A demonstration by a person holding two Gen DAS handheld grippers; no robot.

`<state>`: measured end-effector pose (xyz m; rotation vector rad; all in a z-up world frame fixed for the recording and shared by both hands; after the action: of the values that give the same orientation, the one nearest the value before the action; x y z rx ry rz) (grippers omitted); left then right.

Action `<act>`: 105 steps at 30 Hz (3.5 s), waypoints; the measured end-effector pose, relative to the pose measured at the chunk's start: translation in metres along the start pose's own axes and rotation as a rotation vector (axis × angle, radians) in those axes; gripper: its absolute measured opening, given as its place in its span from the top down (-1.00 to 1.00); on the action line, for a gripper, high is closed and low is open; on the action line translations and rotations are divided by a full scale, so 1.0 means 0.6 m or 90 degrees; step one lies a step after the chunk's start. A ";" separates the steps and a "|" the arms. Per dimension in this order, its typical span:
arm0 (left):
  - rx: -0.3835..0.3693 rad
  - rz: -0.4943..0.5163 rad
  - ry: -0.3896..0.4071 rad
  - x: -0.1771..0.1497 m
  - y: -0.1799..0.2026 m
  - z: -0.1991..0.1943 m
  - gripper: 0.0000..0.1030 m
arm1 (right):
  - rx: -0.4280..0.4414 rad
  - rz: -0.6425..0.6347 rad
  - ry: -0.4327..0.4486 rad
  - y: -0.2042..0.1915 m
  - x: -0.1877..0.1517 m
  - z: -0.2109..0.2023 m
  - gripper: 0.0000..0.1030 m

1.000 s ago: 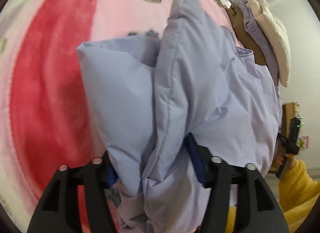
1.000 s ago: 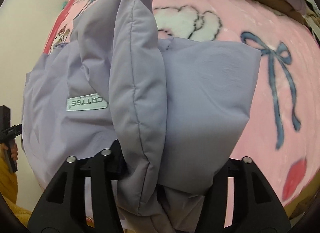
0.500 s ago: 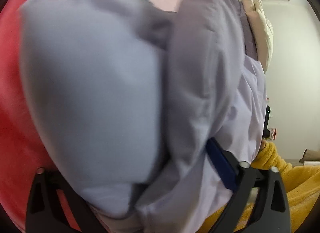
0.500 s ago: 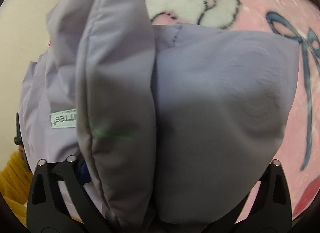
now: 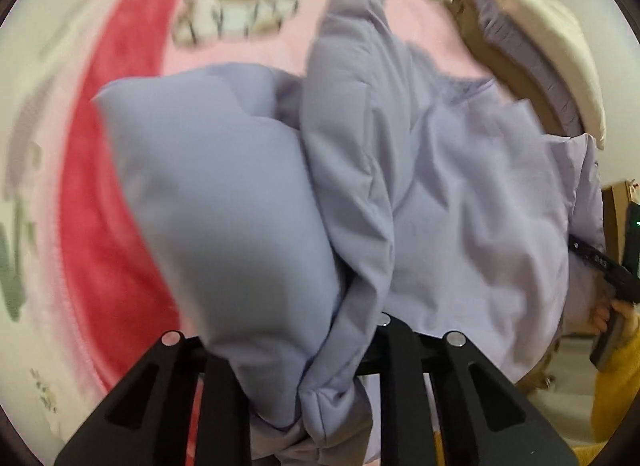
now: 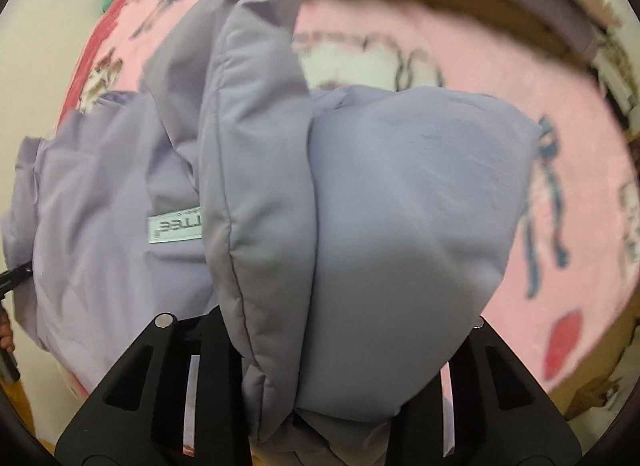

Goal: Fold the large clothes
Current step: 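Lift the jacket bundle with both tools and carry it toward the clothes stack, then lower the jacket bundle onto the folded clothes stack and open both tools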

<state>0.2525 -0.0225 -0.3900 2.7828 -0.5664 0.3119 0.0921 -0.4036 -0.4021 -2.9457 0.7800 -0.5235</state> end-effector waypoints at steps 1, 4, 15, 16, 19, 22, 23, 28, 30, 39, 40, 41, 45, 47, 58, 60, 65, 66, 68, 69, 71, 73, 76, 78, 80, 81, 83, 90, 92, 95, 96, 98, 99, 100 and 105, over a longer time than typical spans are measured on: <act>0.018 0.013 0.026 0.005 0.015 -0.029 0.61 | -0.002 -0.003 0.028 -0.010 0.008 -0.035 0.43; 0.038 0.039 0.060 0.002 0.051 -0.091 0.61 | -0.013 -0.013 0.073 -0.034 0.021 -0.110 0.44; -0.024 0.114 0.160 0.082 0.186 -0.243 0.61 | -0.085 0.009 0.238 -0.029 0.044 -0.383 0.44; -0.027 0.123 0.173 0.089 0.203 -0.257 0.61 | -0.084 0.012 0.249 -0.022 0.045 -0.403 0.44; -0.033 0.134 0.193 0.105 0.241 -0.270 0.61 | -0.079 0.012 0.284 -0.001 0.050 -0.449 0.44; -0.033 0.136 0.206 0.112 0.284 -0.278 0.61 | -0.075 0.013 0.304 0.038 0.064 -0.473 0.44; -0.028 0.137 0.211 0.115 0.305 -0.279 0.61 | -0.073 0.014 0.305 0.049 0.069 -0.478 0.44; -0.015 0.106 0.240 0.144 0.413 -0.266 0.61 | -0.044 0.008 0.331 0.150 0.118 -0.500 0.44; -0.011 0.078 0.260 0.167 0.465 -0.263 0.61 | -0.020 0.002 0.336 0.204 0.152 -0.509 0.44; -0.027 0.103 0.333 0.333 0.665 -0.256 0.61 | 0.002 -0.009 0.419 0.382 0.340 -0.549 0.44; -0.032 0.109 0.341 0.358 0.677 -0.253 0.61 | 0.000 -0.012 0.428 0.395 0.361 -0.553 0.44; -0.042 0.112 0.347 0.392 0.694 -0.249 0.61 | 0.001 -0.007 0.437 0.414 0.387 -0.553 0.43; -0.072 0.127 0.353 0.516 0.756 -0.226 0.61 | 0.013 0.023 0.458 0.468 0.495 -0.556 0.43; -0.079 0.137 0.345 0.575 0.780 -0.205 0.61 | 0.018 0.041 0.442 0.494 0.546 -0.548 0.42; -0.066 0.145 0.290 0.771 0.828 -0.056 0.60 | 0.042 0.113 0.348 0.605 0.749 -0.408 0.40; -0.051 0.137 0.261 0.778 0.811 -0.014 0.59 | 0.039 0.139 0.295 0.615 0.749 -0.349 0.39; -0.065 0.074 0.161 0.778 0.743 0.100 0.35 | 0.042 0.231 0.174 0.679 0.738 -0.215 0.00; -0.070 0.071 0.149 0.778 0.740 0.116 0.20 | 0.056 0.256 0.150 0.689 0.731 -0.186 -0.10; -0.092 0.073 0.153 0.780 0.732 0.131 0.04 | 0.065 0.262 0.135 0.702 0.736 -0.158 -0.34; -0.109 0.069 0.157 0.782 0.729 0.129 -0.02 | 0.059 0.256 0.139 0.703 0.729 -0.156 -0.40; -0.158 0.059 0.165 0.786 0.726 0.112 -0.08 | 0.044 0.243 0.162 0.701 0.721 -0.166 -0.52; -0.195 0.057 0.151 0.792 0.714 0.106 -0.18 | 0.050 0.255 0.172 0.710 0.722 -0.178 -0.70; -0.235 0.059 0.132 0.795 0.705 0.092 -0.20 | 0.048 0.292 0.163 0.731 0.687 -0.198 -0.78; -0.248 0.070 0.141 0.798 0.706 0.073 -0.26 | 0.069 0.307 0.164 0.733 0.667 -0.205 -0.78; -0.229 0.088 0.164 0.806 0.701 0.054 -0.39 | 0.051 0.291 0.183 0.752 0.687 -0.237 -0.78; -0.222 0.091 0.165 0.815 0.693 0.050 -0.46 | 0.011 0.260 0.206 0.755 0.692 -0.257 -0.78; -0.200 0.091 0.168 0.829 0.680 0.040 -0.47 | -0.075 0.216 0.254 0.757 0.700 -0.299 -0.80; -0.160 0.169 0.324 0.862 0.733 -0.048 -0.45 | -0.030 0.048 0.396 0.679 0.769 -0.380 0.38; -0.150 0.234 0.293 0.850 0.792 -0.021 -0.40 | -0.022 0.057 0.345 0.667 0.779 -0.341 0.57; -0.080 0.259 0.213 0.838 0.840 0.052 -0.12 | 0.009 0.077 0.267 0.662 0.788 -0.256 0.60; -0.055 0.242 0.193 0.839 0.840 0.074 -0.10 | -0.001 0.080 0.251 0.668 0.794 -0.238 0.60; -0.037 0.191 0.175 0.849 0.829 0.105 -0.03 | -0.024 0.089 0.215 0.670 0.790 -0.192 0.57; -0.033 0.162 0.160 0.854 0.821 0.121 0.03 | -0.027 0.096 0.203 0.667 0.793 -0.180 0.56; -0.031 0.151 0.152 0.857 0.818 0.126 0.07 | -0.024 0.115 0.183 0.673 0.788 -0.154 0.56; 0.004 0.147 0.108 0.861 0.801 0.195 0.15 | -0.050 0.129 0.137 0.678 0.789 -0.081 0.56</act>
<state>0.5384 -0.6634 -0.2521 2.6642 -0.8445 0.5924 0.2700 -0.9877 -0.2638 -2.8637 1.1311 -0.8191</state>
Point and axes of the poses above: each gripper's, at about its wrist camera, not at the fingertips, and z roughly the way its jaws point, y to its right, x to its top, the point moved 9 cm from there along z, roughly the way its jaws point, and after that the axes turned 3 degrees about y, right-handed, at the moved point
